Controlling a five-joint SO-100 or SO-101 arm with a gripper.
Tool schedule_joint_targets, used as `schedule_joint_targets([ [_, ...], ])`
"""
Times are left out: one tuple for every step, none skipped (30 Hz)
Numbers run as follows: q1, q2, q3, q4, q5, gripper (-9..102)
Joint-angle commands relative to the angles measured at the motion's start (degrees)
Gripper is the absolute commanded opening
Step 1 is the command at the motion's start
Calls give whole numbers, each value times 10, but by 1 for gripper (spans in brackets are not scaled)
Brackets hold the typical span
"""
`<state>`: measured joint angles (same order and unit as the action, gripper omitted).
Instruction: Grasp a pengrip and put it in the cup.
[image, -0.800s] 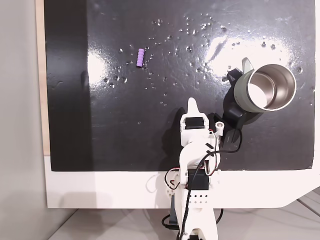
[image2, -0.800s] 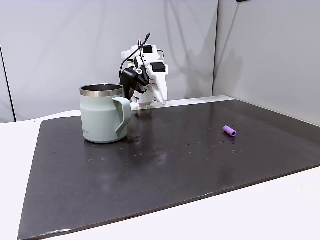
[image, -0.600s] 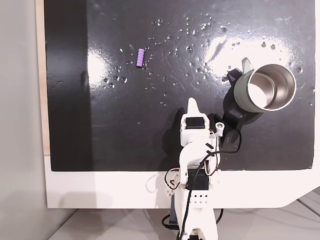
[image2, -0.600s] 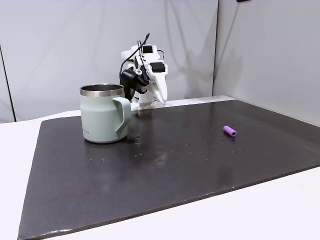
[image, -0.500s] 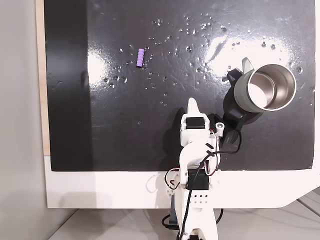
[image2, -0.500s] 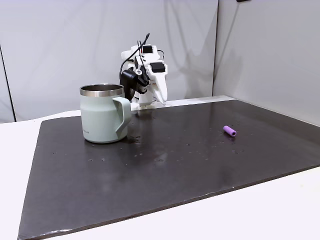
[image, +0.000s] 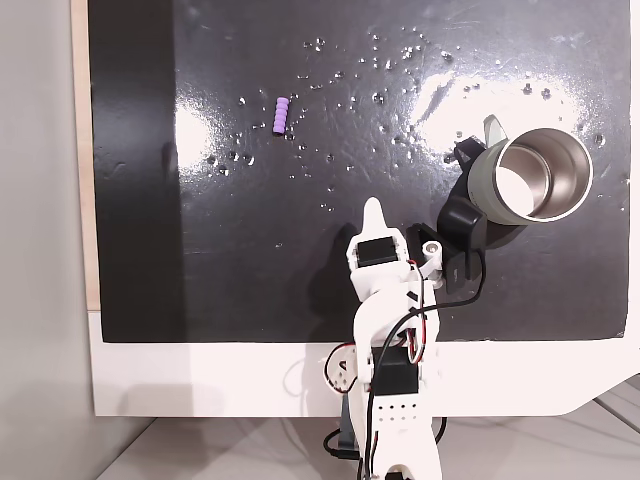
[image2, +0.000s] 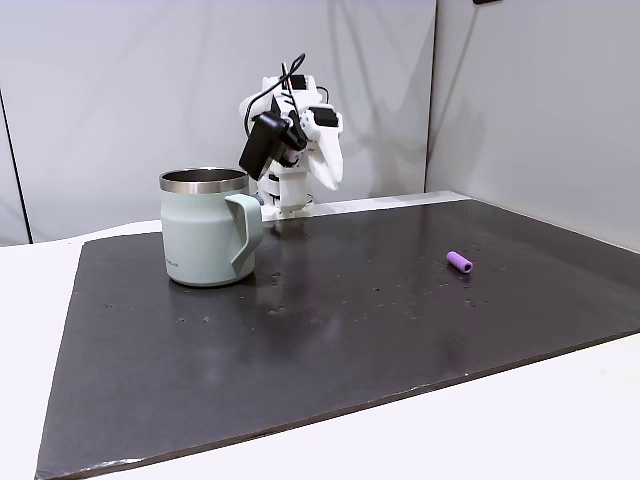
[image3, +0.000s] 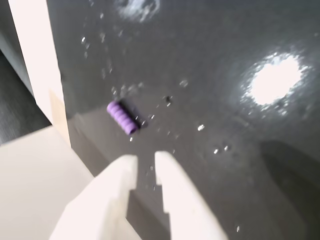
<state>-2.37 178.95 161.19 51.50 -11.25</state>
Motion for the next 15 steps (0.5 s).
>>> schedule_joint_targets([
  [-31,-70,-136,42,-26,0],
  [-38,-101,-168,51,-30,0],
  [-42,-133,-199,59,-33,1],
  [-48,-166,-229,67,-40,1],
  [-54,-201,-258,75,-47,2],
  [-59,-237,-289,85,-54,2],
  [-62,-273,-321,97,-60,3],
  [-62,-308,-353,106,-65,3],
  [-62,-343,-385,117,-71,4],
  [-62,-379,-422,132,-76,5],
  [-62,-415,-461,149,-80,6],
  [-62,-453,-500,168,-85,6],
  [-62,-490,-540,186,-89,7],
  [-62,-524,-577,204,-92,8],
  [-62,-556,-613,221,-98,9],
])
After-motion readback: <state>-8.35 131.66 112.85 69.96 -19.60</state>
